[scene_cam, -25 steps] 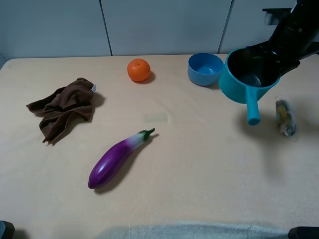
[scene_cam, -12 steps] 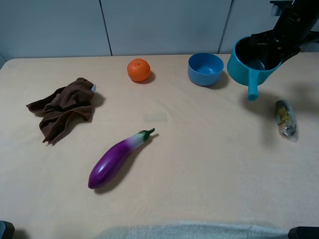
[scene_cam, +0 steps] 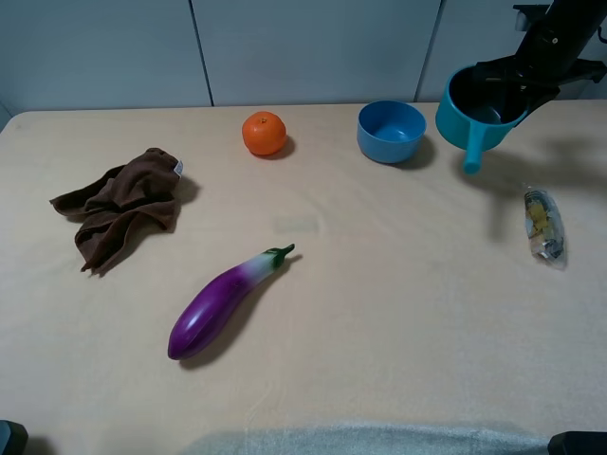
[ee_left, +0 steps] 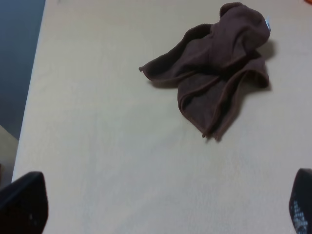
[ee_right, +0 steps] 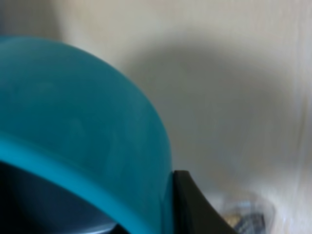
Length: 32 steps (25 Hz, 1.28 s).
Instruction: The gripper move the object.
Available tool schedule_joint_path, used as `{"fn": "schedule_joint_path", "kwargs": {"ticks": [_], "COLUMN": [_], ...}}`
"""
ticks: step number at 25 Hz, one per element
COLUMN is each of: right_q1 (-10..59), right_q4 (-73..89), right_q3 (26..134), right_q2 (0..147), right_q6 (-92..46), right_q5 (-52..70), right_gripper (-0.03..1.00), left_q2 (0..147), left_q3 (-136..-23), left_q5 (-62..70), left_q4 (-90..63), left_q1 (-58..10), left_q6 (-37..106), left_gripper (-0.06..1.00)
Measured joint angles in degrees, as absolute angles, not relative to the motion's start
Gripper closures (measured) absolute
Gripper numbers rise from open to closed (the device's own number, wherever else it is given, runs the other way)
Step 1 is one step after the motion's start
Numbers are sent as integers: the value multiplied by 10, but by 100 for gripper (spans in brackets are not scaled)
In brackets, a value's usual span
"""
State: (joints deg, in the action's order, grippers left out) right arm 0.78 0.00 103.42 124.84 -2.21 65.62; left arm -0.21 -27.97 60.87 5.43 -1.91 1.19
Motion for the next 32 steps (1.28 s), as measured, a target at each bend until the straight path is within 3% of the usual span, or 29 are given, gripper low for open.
{"fn": "schedule_joint_path", "kwargs": {"ticks": [8,32], "right_q1": [-4,-10], "right_q4": [-3,-53], "right_q3": [1094,1098], "right_q2": [1297,1341], "right_q6": [-22,-9], "right_q5": [646,571], "right_gripper": [97,97], "left_q2": [-2,-2], "left_q3": [-280,-280], "left_q5": [609,609], "left_q4": [54,54], "left_q1": [-19,-19], "left_q6": [12,12], "left_gripper": [-5,-5]}}
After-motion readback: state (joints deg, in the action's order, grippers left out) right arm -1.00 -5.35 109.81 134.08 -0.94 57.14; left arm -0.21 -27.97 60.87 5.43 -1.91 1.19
